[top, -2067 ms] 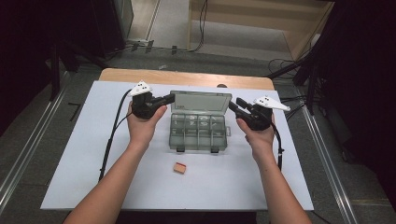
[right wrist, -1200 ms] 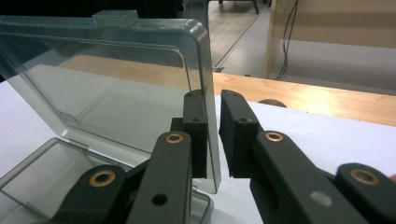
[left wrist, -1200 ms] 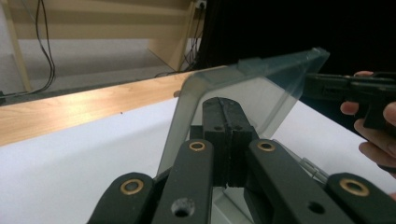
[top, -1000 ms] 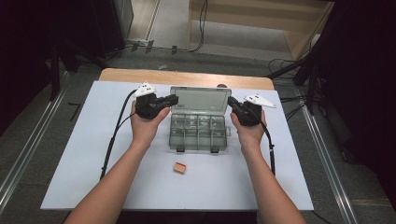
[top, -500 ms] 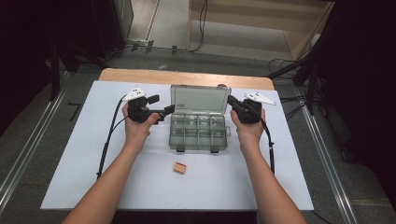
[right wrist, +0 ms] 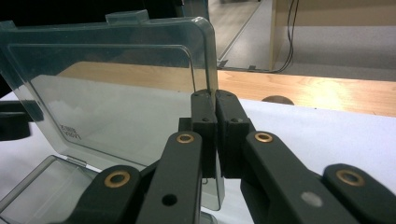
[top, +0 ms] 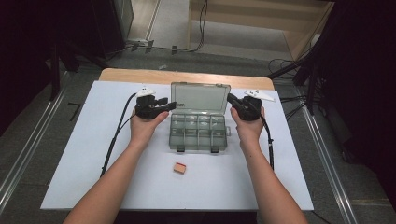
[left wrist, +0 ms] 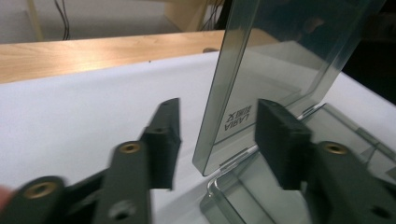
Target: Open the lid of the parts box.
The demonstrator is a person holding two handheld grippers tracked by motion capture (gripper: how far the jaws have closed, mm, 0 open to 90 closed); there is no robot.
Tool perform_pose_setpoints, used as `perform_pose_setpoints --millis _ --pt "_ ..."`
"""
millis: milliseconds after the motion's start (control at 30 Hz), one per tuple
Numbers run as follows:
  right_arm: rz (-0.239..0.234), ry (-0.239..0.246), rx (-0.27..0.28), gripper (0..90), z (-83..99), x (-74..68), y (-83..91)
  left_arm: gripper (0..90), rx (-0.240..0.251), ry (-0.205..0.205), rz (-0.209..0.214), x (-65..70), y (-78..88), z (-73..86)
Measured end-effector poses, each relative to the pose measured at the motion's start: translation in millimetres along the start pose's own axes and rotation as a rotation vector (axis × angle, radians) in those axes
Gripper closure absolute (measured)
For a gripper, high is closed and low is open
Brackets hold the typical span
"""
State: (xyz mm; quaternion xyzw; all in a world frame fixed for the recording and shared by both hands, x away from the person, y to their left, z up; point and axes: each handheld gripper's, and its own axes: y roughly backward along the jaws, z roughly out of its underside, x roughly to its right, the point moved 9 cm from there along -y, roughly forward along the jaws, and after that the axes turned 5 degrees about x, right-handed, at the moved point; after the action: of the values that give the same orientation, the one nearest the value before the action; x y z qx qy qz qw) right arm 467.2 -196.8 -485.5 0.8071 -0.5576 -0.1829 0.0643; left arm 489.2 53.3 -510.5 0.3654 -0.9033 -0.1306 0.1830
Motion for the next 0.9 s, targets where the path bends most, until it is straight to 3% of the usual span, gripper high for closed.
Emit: perform_pose_setpoints --millis 100,267,733,900 --pt "-0.002 -0.006 -0.002 85.4 -0.4 0.9 -1.8 66.4 -0.012 -0.039 -0.034 1.0 -3.4 1.0" --pt "-0.003 -0.018 -0.009 85.4 -0.8 2.0 -3.9 75.6 0.004 -0.033 -0.064 -1.9 -5.9 -0.2" --pt "-0.020 -0.009 -0.017 85.3 -1.0 4.7 -8.9 83.2 0.015 -0.045 -0.101 -5.8 -9.8 0.4" --pt "-0.035 -0.033 -0.038 79.1 6.8 5.2 -12.6 83.7 0.021 -0.031 -0.100 -7.0 -11.4 0.6"
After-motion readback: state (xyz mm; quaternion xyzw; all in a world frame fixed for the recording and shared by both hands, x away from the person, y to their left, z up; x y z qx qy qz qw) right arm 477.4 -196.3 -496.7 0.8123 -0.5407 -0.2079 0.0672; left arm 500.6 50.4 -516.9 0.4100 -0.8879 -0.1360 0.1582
